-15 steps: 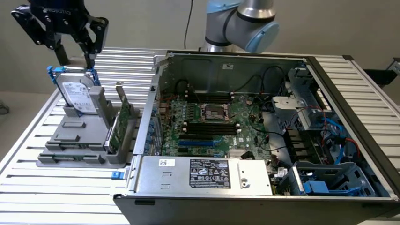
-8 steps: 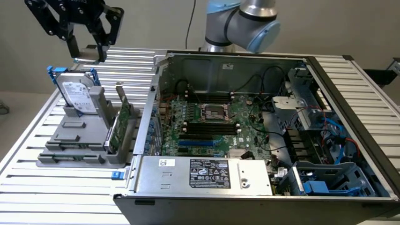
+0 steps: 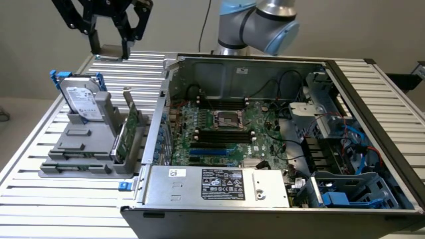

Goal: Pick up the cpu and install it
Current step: 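Pick up the cpu and move it towards the insertion slot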

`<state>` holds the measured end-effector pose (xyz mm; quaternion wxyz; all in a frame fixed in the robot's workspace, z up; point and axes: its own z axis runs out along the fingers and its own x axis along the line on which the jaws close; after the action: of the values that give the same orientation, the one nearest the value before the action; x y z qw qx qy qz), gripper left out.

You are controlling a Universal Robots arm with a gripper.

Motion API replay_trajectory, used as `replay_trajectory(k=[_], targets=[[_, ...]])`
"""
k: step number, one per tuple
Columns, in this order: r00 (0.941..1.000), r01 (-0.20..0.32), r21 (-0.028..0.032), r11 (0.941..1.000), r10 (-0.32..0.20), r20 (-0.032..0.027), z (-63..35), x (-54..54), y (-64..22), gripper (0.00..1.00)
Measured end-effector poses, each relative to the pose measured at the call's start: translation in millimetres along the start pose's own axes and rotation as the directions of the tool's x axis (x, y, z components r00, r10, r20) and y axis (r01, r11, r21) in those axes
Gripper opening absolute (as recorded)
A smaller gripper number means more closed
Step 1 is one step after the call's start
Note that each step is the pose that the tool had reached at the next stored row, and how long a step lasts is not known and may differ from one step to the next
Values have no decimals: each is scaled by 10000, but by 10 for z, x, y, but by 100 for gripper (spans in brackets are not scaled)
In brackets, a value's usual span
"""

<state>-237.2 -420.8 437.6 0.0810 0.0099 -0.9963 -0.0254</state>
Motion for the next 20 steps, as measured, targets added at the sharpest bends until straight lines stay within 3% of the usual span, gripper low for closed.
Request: replay_trajectory(k=[12,20], targets=[[9999,8,0,10000,-8,-135,-209,-516,-15,55],[9998,9,-1,10000,-9,-183,-287,-874,-26,55]])
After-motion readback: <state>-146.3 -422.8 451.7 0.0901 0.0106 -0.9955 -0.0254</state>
